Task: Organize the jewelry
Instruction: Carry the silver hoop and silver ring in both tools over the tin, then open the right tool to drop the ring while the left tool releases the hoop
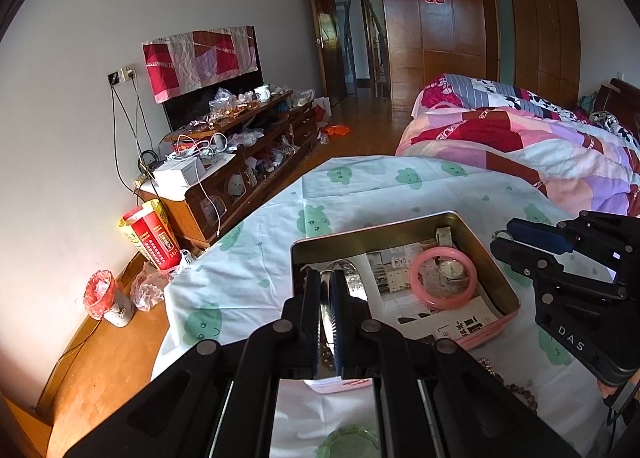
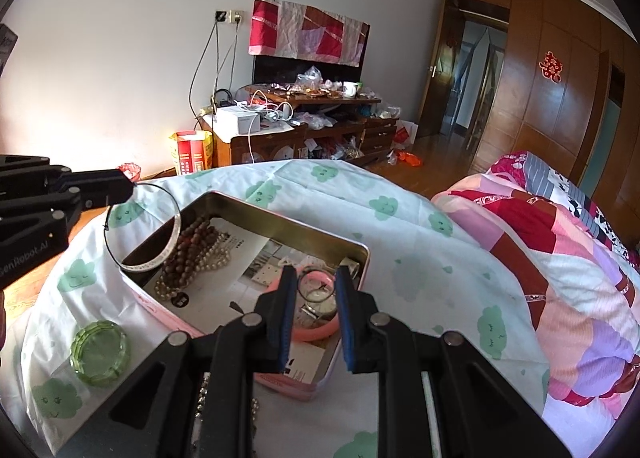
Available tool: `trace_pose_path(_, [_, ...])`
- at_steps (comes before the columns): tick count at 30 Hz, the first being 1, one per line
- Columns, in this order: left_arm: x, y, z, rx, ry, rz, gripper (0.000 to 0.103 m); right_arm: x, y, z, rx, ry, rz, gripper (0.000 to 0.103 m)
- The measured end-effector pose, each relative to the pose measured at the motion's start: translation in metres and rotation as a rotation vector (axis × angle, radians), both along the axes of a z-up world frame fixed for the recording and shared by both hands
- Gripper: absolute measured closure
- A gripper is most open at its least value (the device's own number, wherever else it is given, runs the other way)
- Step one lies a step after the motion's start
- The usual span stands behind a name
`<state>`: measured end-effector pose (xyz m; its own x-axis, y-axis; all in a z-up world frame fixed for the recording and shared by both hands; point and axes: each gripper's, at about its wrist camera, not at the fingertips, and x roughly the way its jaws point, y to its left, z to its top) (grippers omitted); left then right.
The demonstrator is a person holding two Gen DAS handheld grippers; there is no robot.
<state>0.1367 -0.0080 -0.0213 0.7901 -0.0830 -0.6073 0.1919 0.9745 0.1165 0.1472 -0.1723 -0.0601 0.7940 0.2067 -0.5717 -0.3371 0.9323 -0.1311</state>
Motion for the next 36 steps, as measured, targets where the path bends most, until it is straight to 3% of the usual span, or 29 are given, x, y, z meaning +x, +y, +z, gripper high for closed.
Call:
trace_pose_path(10, [0.014,-0.005,-0.015,0.027,0.033,-0.002,0.099,0.010,0.004,-0.011,-0.015,0.022,-0.010,0.081])
trace_pose_path(33, [0.030,-0.006,-0.039,0.002,0.119,0.007,0.098,0.023,0.011,-0.030,-0.036,0.078,-0.013,0.081])
trace_pose_path(35, [0.028,-0.004,-0.040,0.011,0.120,0.034,0.091,0.022,0.011,-0.032,-0.036,0.092,-0.012,0.080])
trace_pose_path(36, [0.025,-0.003,-0.039,0.009,0.114,0.043,0.071,0.021,0.011,-0.032,-0.039,0.094,-0.012,0.074])
